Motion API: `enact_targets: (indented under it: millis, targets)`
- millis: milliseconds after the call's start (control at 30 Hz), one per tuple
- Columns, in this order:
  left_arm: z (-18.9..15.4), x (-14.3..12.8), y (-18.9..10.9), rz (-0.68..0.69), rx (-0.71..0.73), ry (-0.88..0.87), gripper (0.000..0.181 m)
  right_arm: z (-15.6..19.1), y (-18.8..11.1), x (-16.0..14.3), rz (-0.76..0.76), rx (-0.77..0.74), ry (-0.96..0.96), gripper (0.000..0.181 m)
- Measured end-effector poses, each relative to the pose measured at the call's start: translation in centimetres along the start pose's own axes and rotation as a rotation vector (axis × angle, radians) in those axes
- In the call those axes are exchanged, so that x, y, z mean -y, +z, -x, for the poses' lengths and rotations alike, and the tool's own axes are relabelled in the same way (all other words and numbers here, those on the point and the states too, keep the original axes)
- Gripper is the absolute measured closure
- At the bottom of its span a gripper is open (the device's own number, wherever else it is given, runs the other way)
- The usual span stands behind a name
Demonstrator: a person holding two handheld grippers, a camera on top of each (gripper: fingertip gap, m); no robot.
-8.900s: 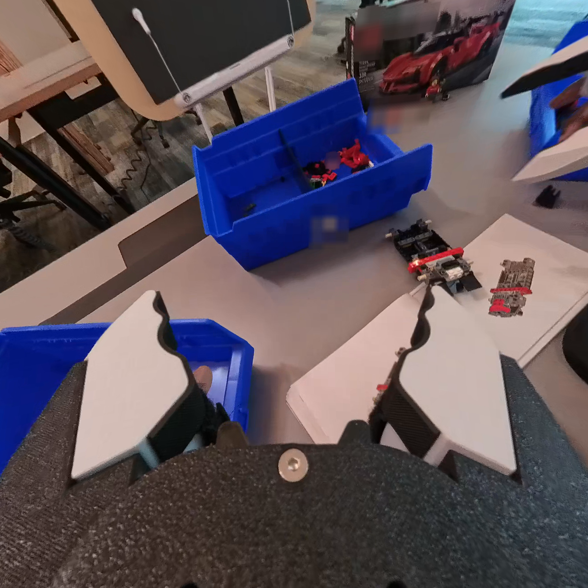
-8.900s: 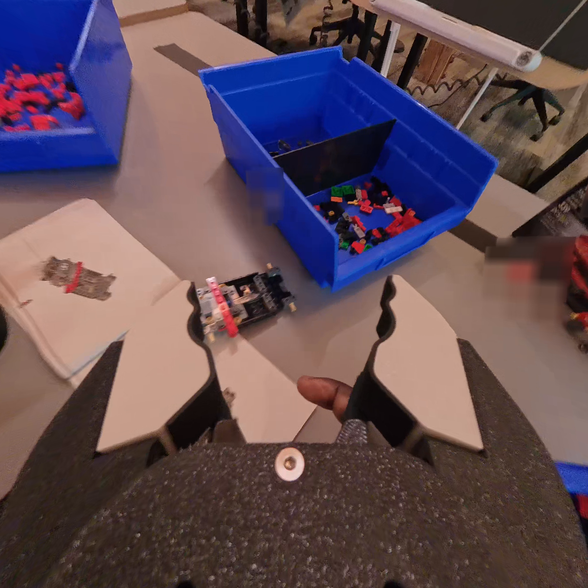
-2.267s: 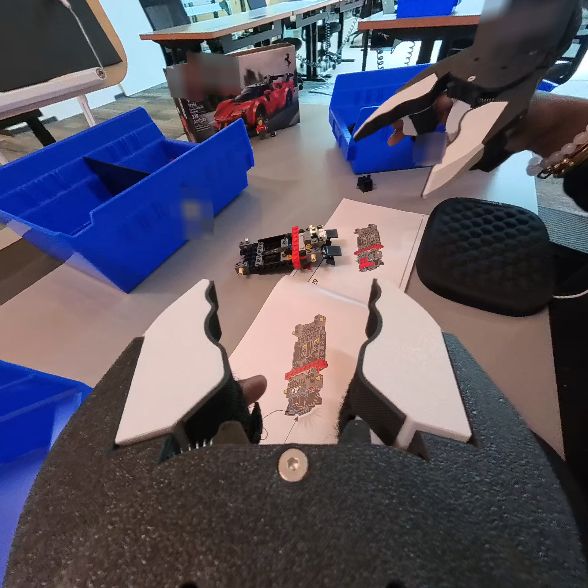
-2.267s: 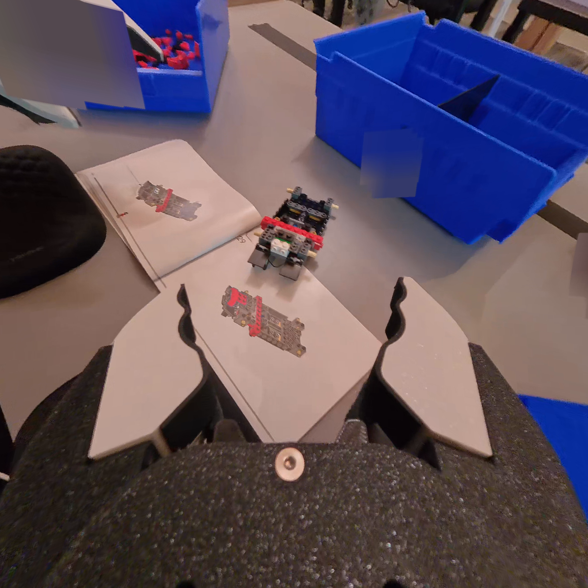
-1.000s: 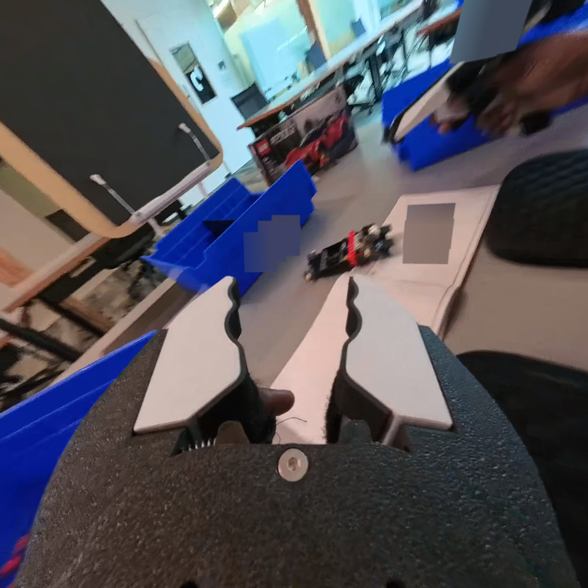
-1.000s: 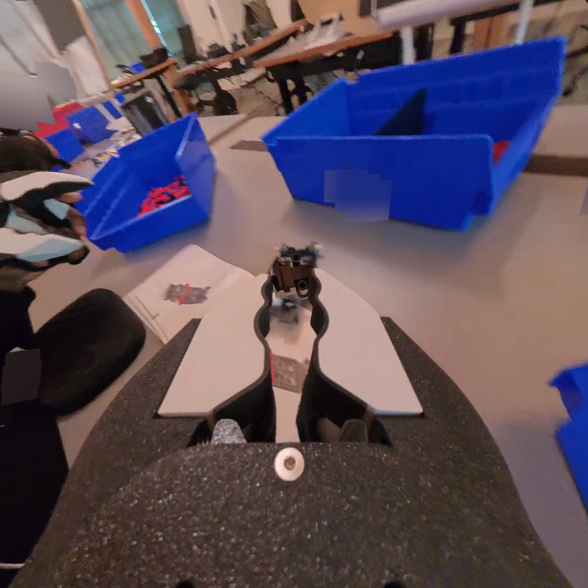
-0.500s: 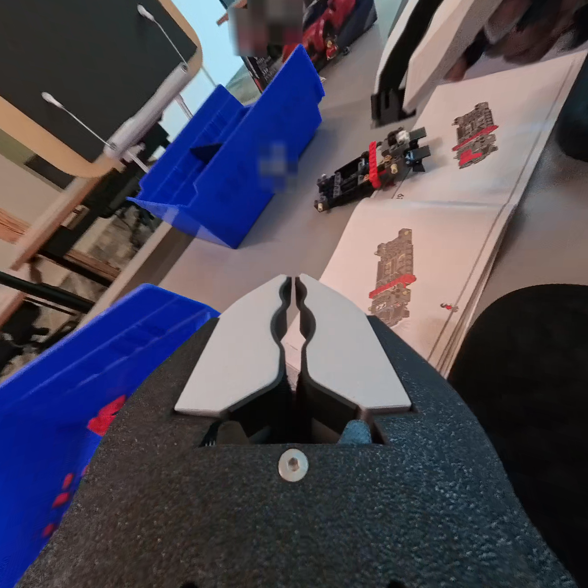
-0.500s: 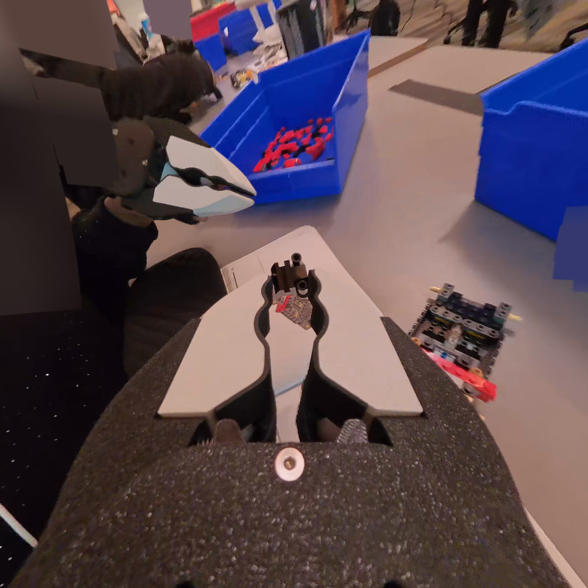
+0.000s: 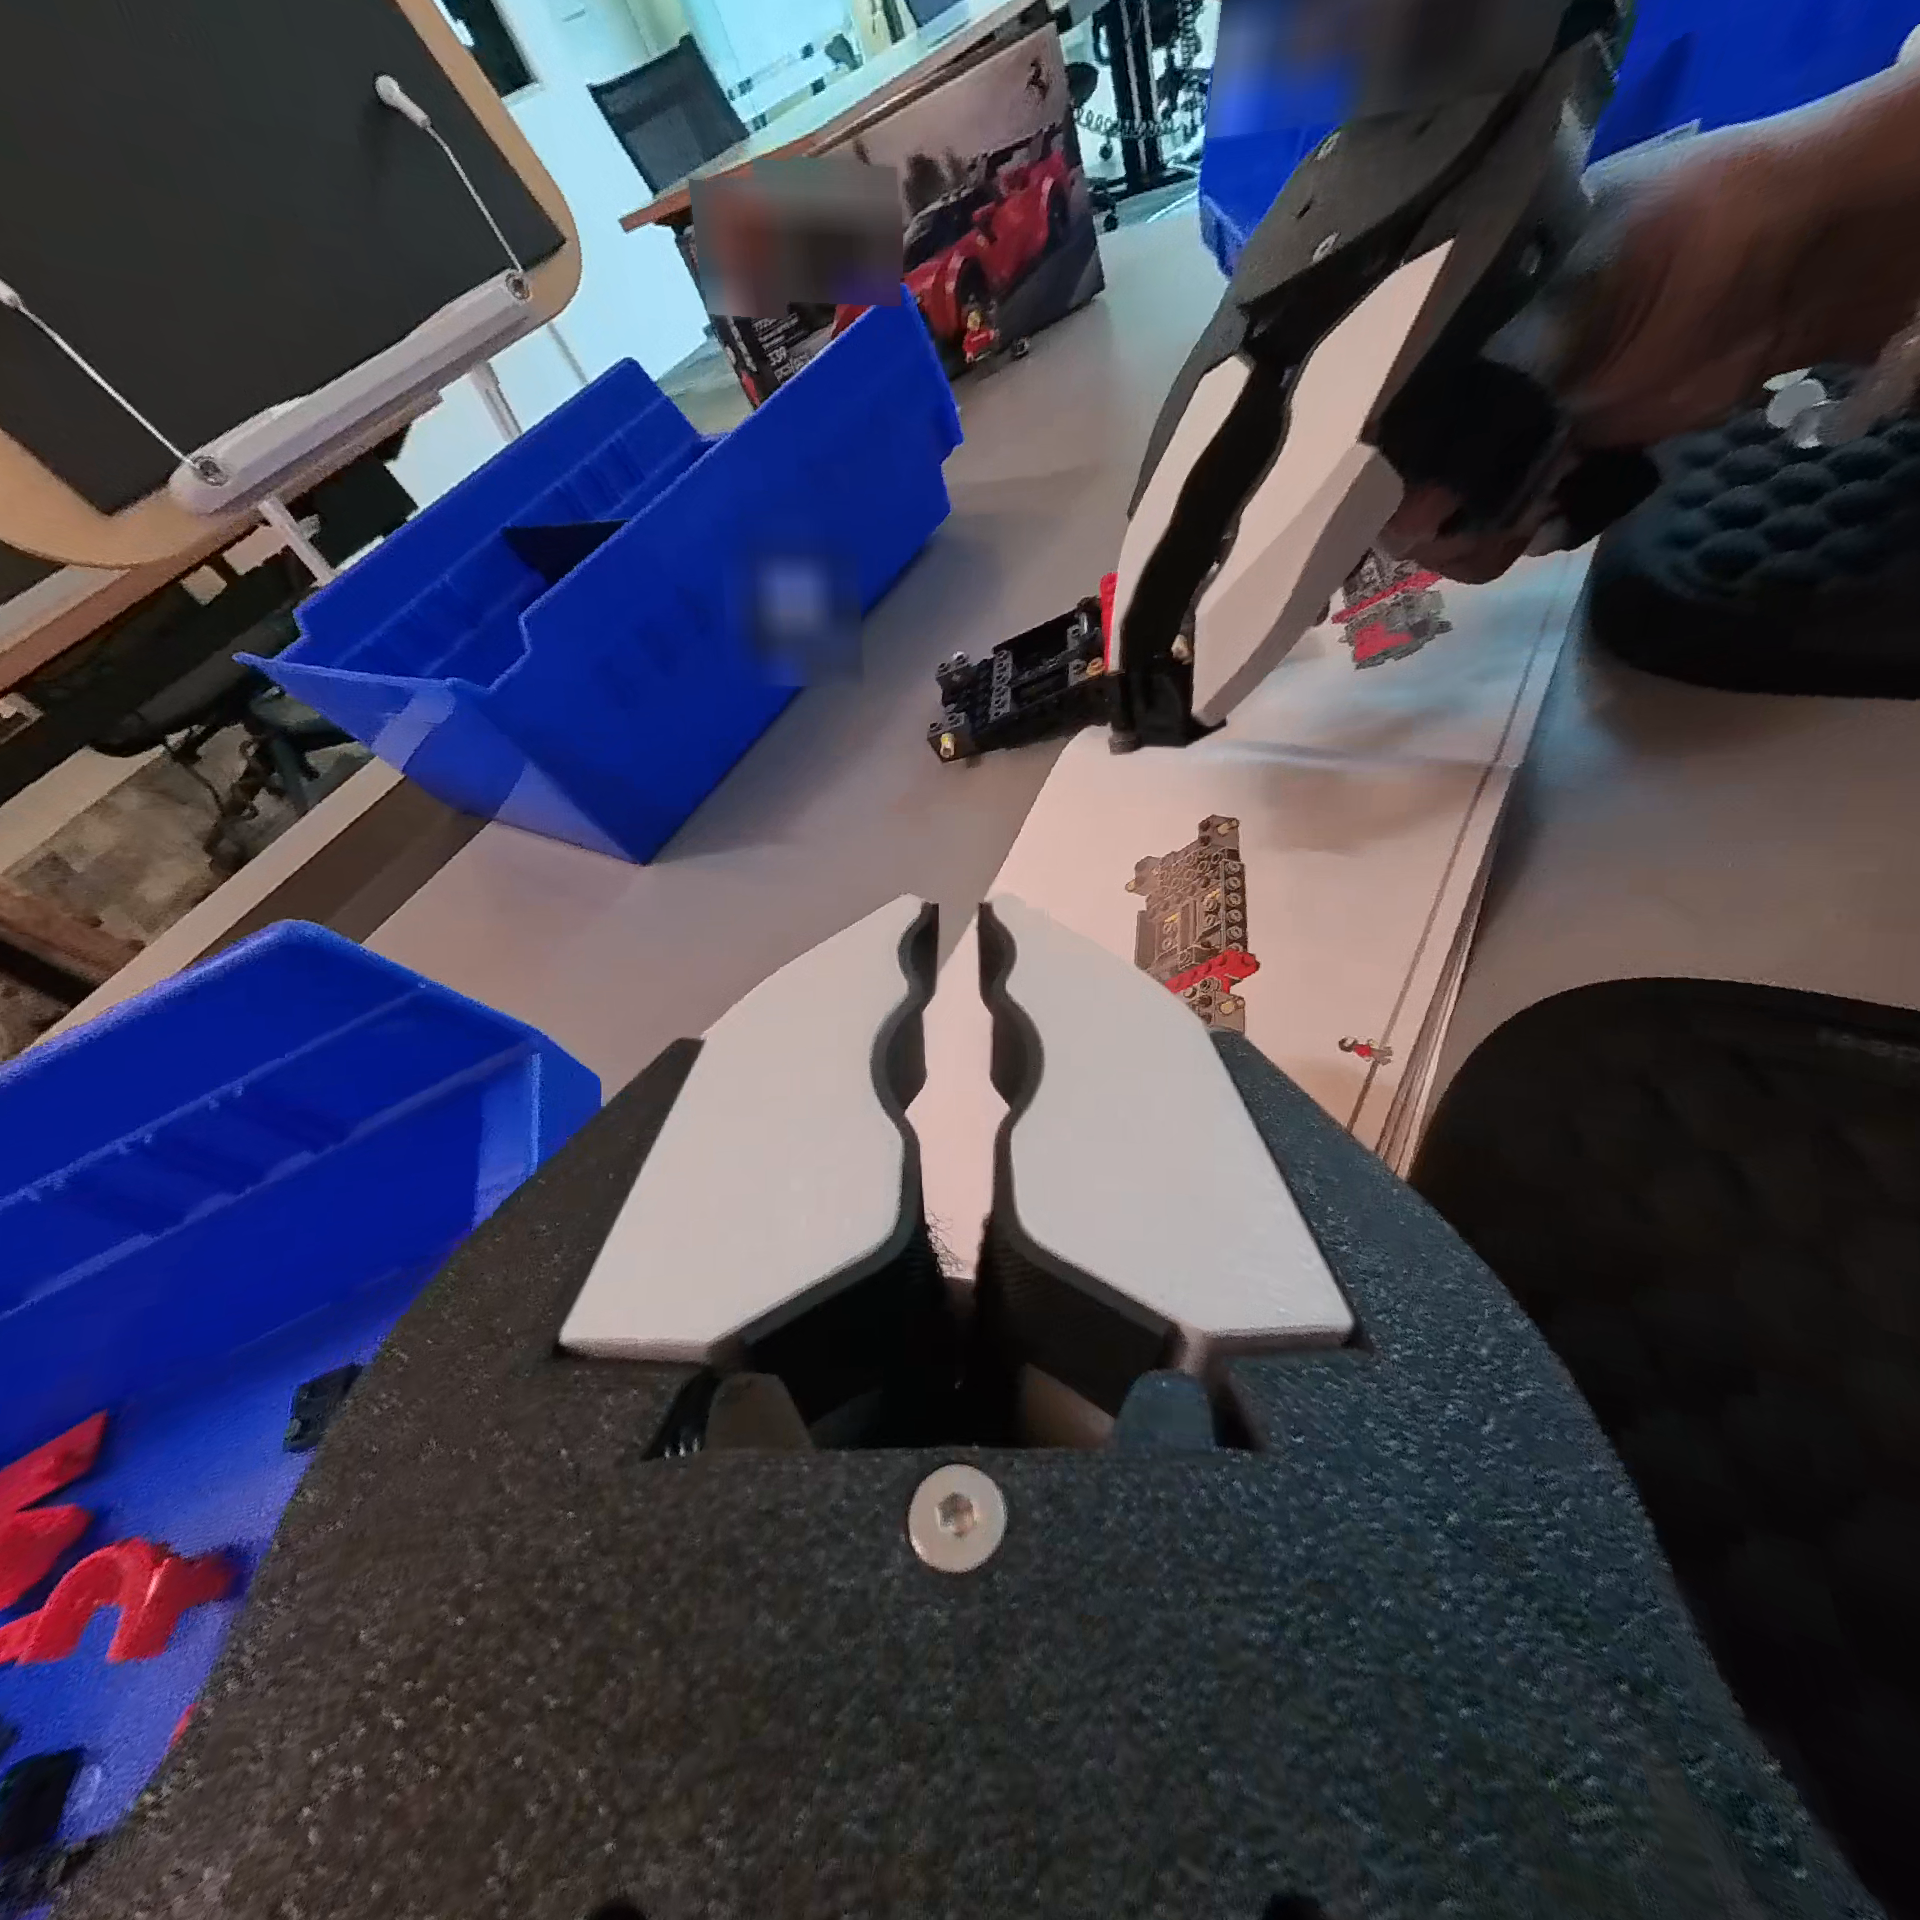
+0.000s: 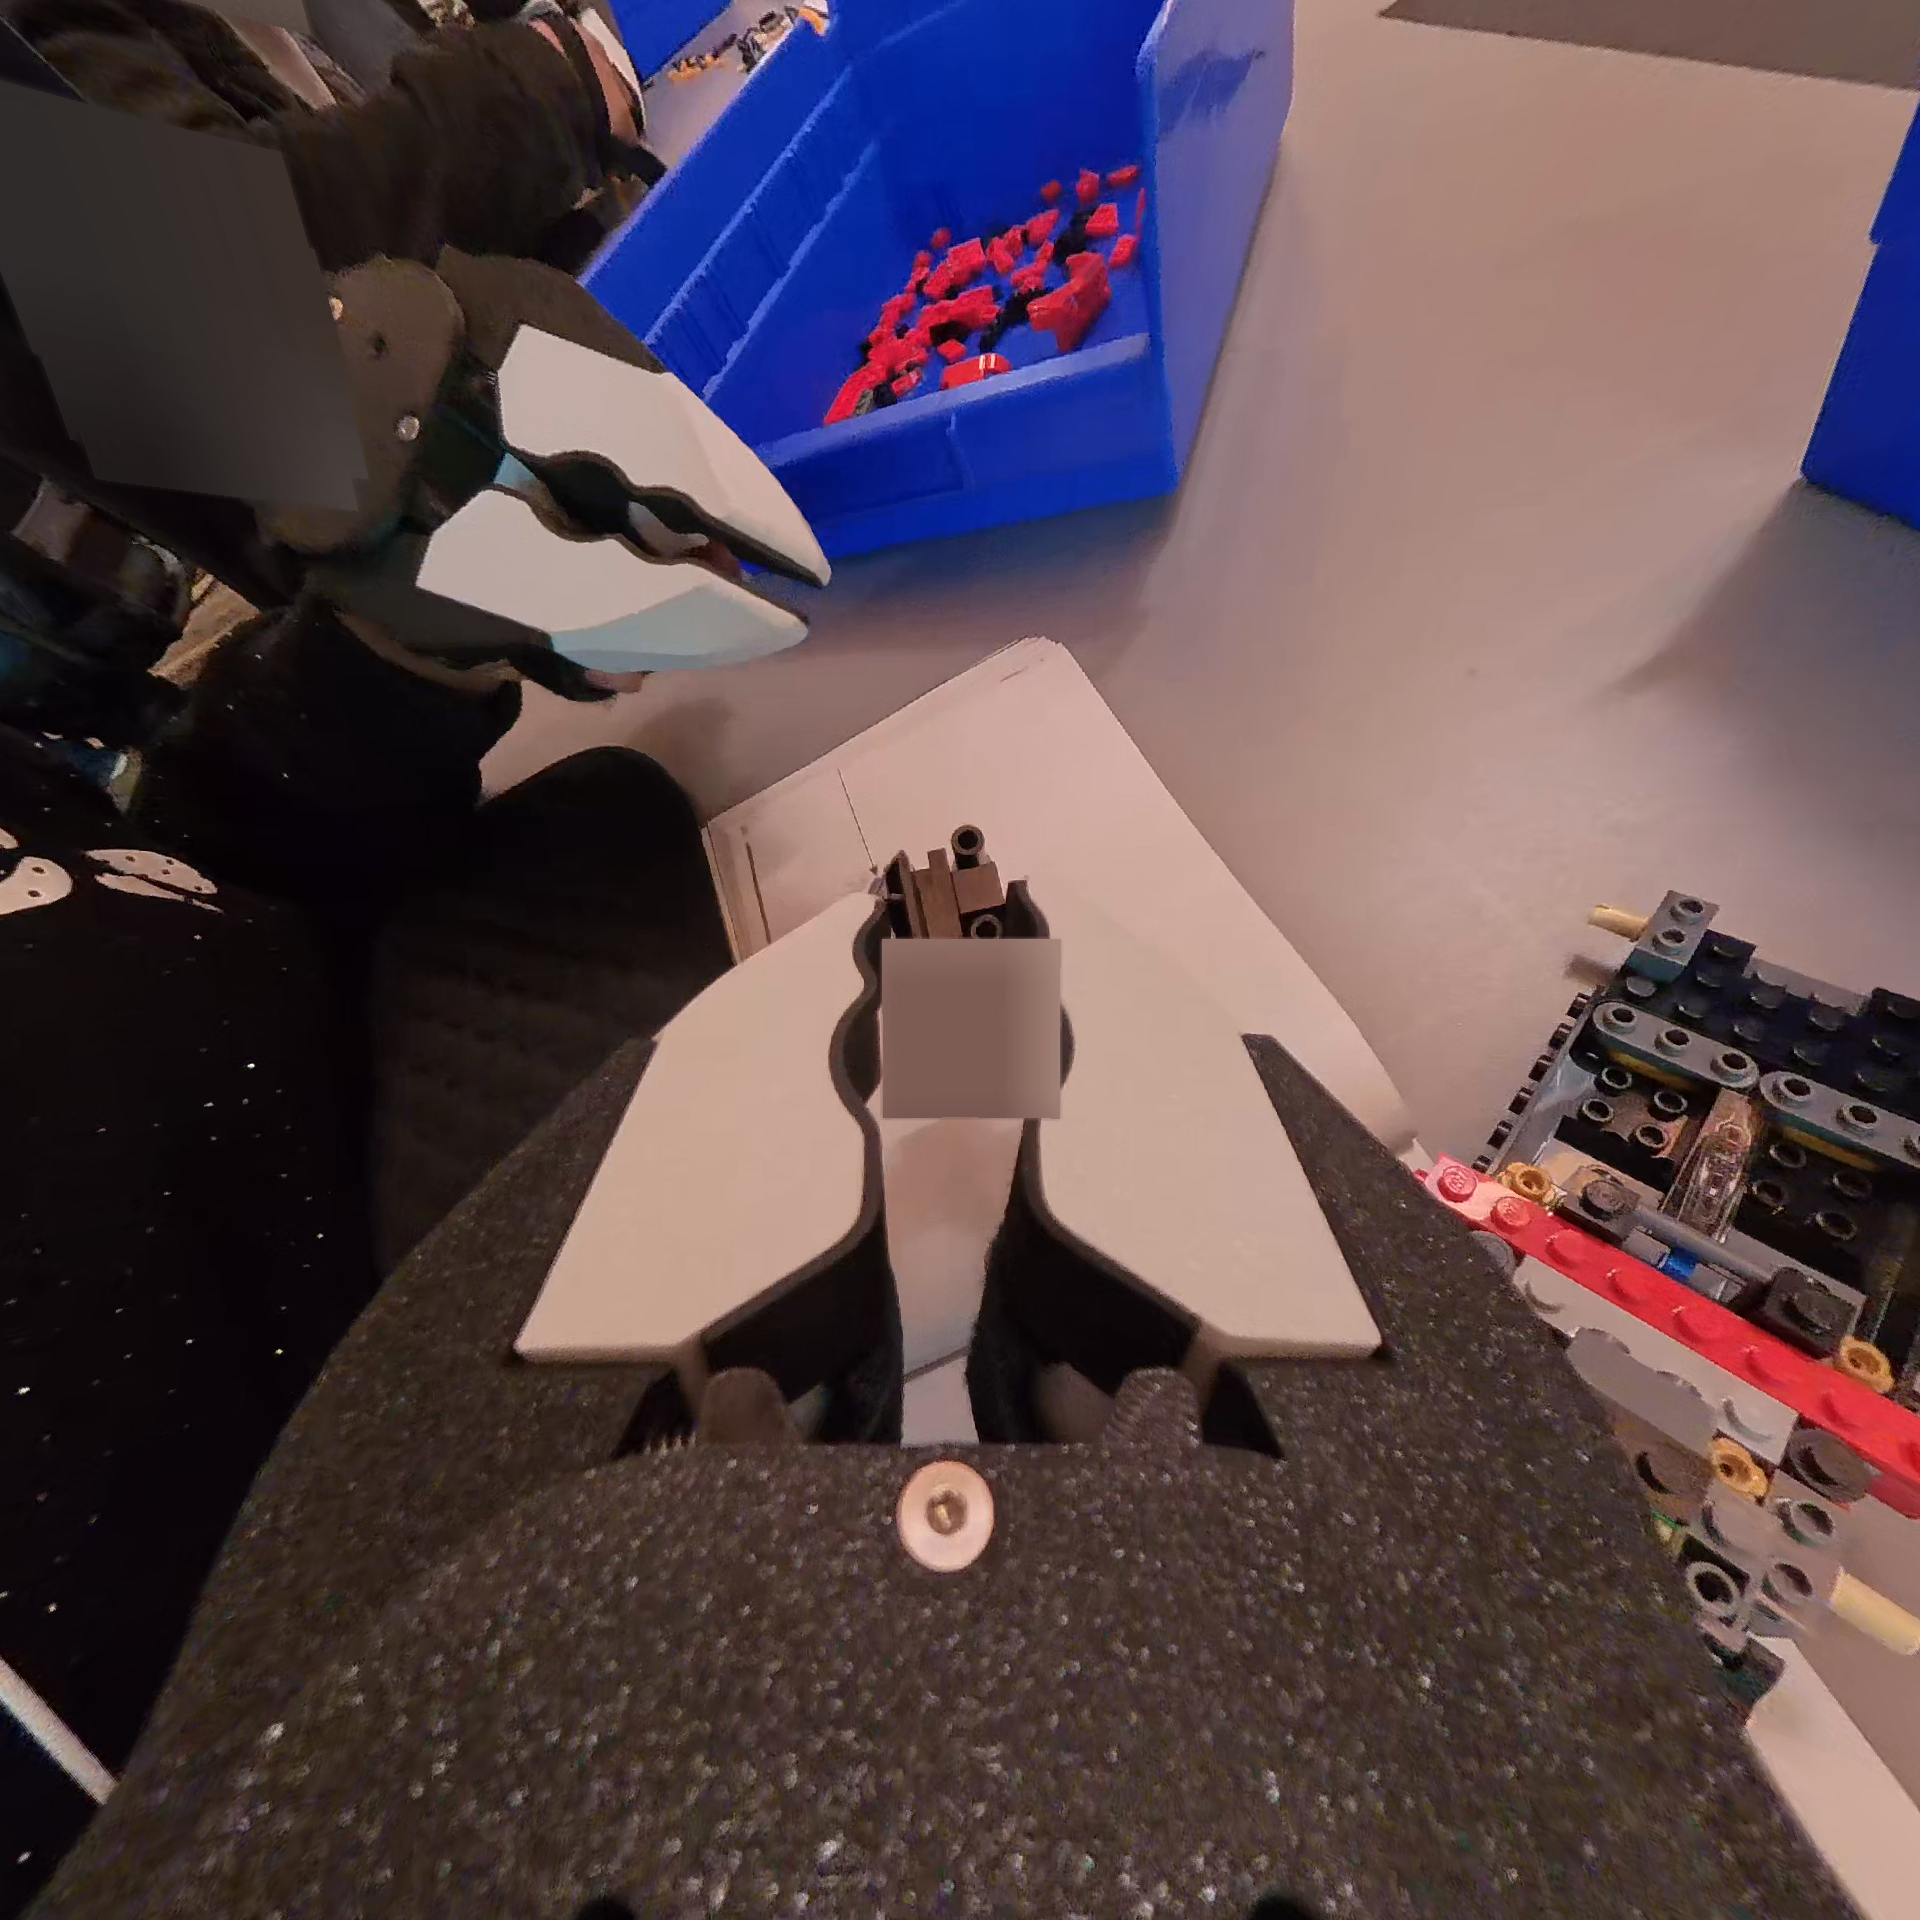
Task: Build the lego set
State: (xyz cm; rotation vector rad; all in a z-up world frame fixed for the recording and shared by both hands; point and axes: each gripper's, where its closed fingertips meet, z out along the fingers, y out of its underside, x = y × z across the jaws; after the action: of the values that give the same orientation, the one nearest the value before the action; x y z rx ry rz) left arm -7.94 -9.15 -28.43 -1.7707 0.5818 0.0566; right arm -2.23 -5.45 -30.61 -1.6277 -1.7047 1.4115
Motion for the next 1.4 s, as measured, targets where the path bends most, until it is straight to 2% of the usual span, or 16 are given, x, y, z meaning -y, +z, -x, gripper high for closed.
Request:
enact_targets:
  millis: [333, 600, 767, 900, 1000, 1133, 1400]
  targets:
    - [0.1, -0.2, 0.3, -0.016, -0.019, -0.080, 0.168, 0.2, 0.4, 0.1, -0.018, 0.004, -0.042, 0.160]
    - [-3.2, 2.7, 1.2, -0.104, -0.195, -0.126, 0.145, 1.8, -0.6, 2.0, -0.169, 0.132, 0.042, 0.160]
    - [-4.4, 4.9, 0.9, -0.195, -0.335, -0.206, 0.139, 4.6, -1.9, 3.5, -0.237, 0.178, -0.292, 0.160]
    - [-5.7, 6.7, 0.0, -0.284, -0.418, -0.166, 0.142, 6.5, -2.7, 4.0, -0.261, 0.196, -0.552, 0.160]
    - [-6.4, 6.7, 0.2, -0.272, -0.420, -0.089, 0.146, 7.6, -3.1, 4.2, -0.282, 0.253, -0.614, 0.160]
    - [-7.2, 7.0, 0.1, -0.295, -0.407, 0.006, 0.151, 7.9, -3.0, 3.8, -0.262, 0.290, -0.607, 0.160]
    - [-6.7, 6.9, 0.3, -0.304, -0.312, 0.076, 0.156, 8.1, -2.3, 3.1, -0.228, 0.311, -0.576, 0.160]
